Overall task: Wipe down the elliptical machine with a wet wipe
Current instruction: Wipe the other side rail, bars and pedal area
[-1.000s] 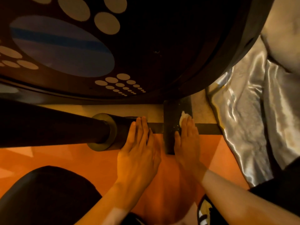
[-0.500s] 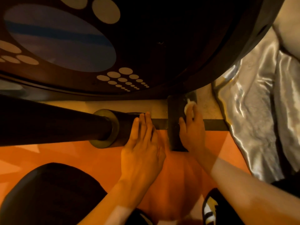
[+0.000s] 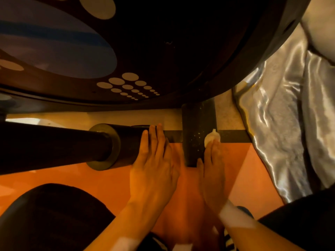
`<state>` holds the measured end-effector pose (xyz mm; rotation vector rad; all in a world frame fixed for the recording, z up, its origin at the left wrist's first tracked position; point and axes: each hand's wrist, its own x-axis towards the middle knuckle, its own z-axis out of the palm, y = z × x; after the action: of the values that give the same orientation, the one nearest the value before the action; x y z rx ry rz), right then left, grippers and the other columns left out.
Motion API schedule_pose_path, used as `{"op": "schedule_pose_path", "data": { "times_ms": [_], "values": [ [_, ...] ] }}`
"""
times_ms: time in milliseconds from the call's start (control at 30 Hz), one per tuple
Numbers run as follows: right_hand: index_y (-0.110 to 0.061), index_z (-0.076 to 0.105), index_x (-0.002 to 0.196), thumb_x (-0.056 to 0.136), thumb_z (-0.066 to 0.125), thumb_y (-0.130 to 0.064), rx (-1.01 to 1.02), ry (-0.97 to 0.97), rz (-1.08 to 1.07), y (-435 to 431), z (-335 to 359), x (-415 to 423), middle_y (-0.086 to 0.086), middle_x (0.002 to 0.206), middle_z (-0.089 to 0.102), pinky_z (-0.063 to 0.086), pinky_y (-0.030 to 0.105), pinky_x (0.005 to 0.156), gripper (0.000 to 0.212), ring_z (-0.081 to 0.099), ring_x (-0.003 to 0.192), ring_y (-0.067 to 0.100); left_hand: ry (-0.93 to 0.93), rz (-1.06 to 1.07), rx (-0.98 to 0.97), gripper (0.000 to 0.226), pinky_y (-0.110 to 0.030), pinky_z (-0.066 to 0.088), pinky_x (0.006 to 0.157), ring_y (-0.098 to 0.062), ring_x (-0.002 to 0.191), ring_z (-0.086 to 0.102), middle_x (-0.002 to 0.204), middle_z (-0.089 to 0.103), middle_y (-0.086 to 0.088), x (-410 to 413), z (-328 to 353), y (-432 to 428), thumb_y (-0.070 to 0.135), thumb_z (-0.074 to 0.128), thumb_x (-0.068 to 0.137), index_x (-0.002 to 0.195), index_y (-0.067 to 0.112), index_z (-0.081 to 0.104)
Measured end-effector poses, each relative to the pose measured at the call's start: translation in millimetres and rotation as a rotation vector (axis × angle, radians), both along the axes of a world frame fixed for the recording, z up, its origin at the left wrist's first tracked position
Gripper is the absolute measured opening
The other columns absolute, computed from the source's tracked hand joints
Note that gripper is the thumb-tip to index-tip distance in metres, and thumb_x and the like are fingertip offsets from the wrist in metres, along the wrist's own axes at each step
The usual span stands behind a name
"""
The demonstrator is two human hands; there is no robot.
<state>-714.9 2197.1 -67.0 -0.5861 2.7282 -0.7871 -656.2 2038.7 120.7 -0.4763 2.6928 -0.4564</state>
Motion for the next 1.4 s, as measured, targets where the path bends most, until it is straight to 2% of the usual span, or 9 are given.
{"op": "schedule_pose_path", "data": {
  "times_ms": [267, 400, 533, 667, 800, 933, 1033, 1267, 1400],
  "values": [
    [-0.005, 0.012, 0.163, 0.098, 0.02, -0.037, 0.046, -0.129, 0.112, -63.2, 18.8, -125.2, 0.016, 0.171, 0.004, 0.01, 0.045, 0.129, 0.073, 0.003, 0.158, 0.028, 0.069, 0.012, 0.108, 0.065, -0.048, -0.009, 0.129, -0.042, 0.15, 0.035, 0.156, 0.041, -0.03, 2.4, -0.1, -0.1, 0.043, 0.047, 0.092, 0.139, 0.0, 0.061],
    [-0.003, 0.023, 0.161, 0.102, 0.029, -0.031, -0.02, -0.025, 0.069, -33.4, 13.6, -78.4, 0.019, 0.169, 0.017, 0.025, 0.053, 0.124, 0.066, 0.02, 0.155, 0.035, 0.064, 0.037, 0.144, 0.066, -0.047, -0.011, 0.129, -0.043, 0.148, 0.038, 0.154, 0.045, -0.03, 0.8, 0.1, 1.8, 0.043, 0.05, 0.09, 0.136, -0.002, 0.064],
    [-0.002, 0.019, 0.162, 0.1, 0.033, -0.03, 0.026, -0.023, 0.062, -8.1, 8.1, -14.3, 0.017, 0.17, 0.011, 0.02, 0.048, 0.126, 0.069, 0.01, 0.158, 0.03, 0.048, 0.054, 0.154, 0.067, -0.048, -0.013, 0.128, -0.044, 0.147, 0.04, 0.152, 0.048, -0.03, -3.9, 1.1, 3.6, 0.044, 0.051, 0.087, 0.135, -0.001, 0.065],
    [0.0, 0.017, 0.161, 0.1, 0.026, -0.034, 0.053, -0.002, 0.099, -43.4, 7.1, -65.8, 0.021, 0.169, 0.011, 0.017, 0.048, 0.127, 0.071, 0.01, 0.158, 0.034, 0.062, 0.037, 0.124, 0.061, -0.049, -0.01, 0.128, -0.043, 0.148, 0.039, 0.152, 0.048, -0.03, -4.5, 1.2, 3.1, 0.041, 0.059, 0.09, 0.135, 0.0, 0.065],
    [-0.003, 0.014, 0.162, 0.101, 0.023, -0.035, 0.107, -0.04, 0.114, -55.3, 10.6, -106.7, 0.019, 0.17, 0.007, 0.014, 0.05, 0.127, 0.07, 0.006, 0.158, 0.031, 0.008, 0.03, 0.066, 0.073, -0.051, -0.014, 0.126, -0.04, 0.152, 0.032, 0.159, 0.04, -0.025, -2.9, 1.1, 3.2, 0.055, 0.061, 0.091, 0.143, 0.005, 0.06],
    [-0.004, 0.016, 0.162, 0.102, 0.03, -0.032, 0.046, -0.014, 0.039, -10.9, 15.1, -27.2, 0.013, 0.171, 0.007, 0.023, 0.054, 0.124, 0.068, 0.009, 0.159, 0.028, 0.048, 0.051, 0.106, 0.064, -0.05, -0.013, 0.127, -0.042, 0.151, 0.034, 0.156, 0.044, -0.028, -4.2, 1.3, 3.8, 0.048, 0.053, 0.093, 0.139, 0.004, 0.064],
    [-0.003, 0.017, 0.162, 0.105, 0.021, -0.035, 0.069, -0.04, 0.021, 8.6, 18.9, 28.6, 0.014, 0.171, 0.011, 0.029, 0.056, 0.121, 0.065, 0.015, 0.157, 0.031, 0.043, 0.062, 0.14, 0.068, -0.051, -0.011, 0.127, -0.043, 0.15, 0.035, 0.154, 0.046, -0.029, -7.6, 0.0, 5.4, 0.049, 0.048, 0.089, 0.136, 0.004, 0.067],
    [-0.003, 0.01, 0.163, 0.102, 0.02, -0.041, 0.17, -0.013, 0.097, -40.6, 6.3, -70.3, 0.018, 0.17, 0.006, 0.015, 0.053, 0.127, 0.073, 0.005, 0.158, 0.031, 0.045, 0.053, 0.156, 0.064, -0.051, -0.01, 0.126, -0.044, 0.149, 0.036, 0.154, 0.047, -0.029, -8.7, 0.0, 6.0, 0.047, 0.048, 0.092, 0.133, 0.003, 0.068],
    [-0.002, 0.017, 0.162, 0.104, 0.028, -0.036, 0.083, 0.013, 0.156, -9.7, 7.2, -40.3, 0.017, 0.171, 0.009, 0.019, 0.055, 0.125, 0.068, 0.007, 0.159, 0.029, 0.047, 0.04, 0.129, 0.063, -0.051, -0.01, 0.126, -0.043, 0.15, 0.034, 0.155, 0.045, -0.029, -7.6, 0.0, 5.6, 0.046, 0.049, 0.093, 0.136, 0.004, 0.066]
  ]
}}
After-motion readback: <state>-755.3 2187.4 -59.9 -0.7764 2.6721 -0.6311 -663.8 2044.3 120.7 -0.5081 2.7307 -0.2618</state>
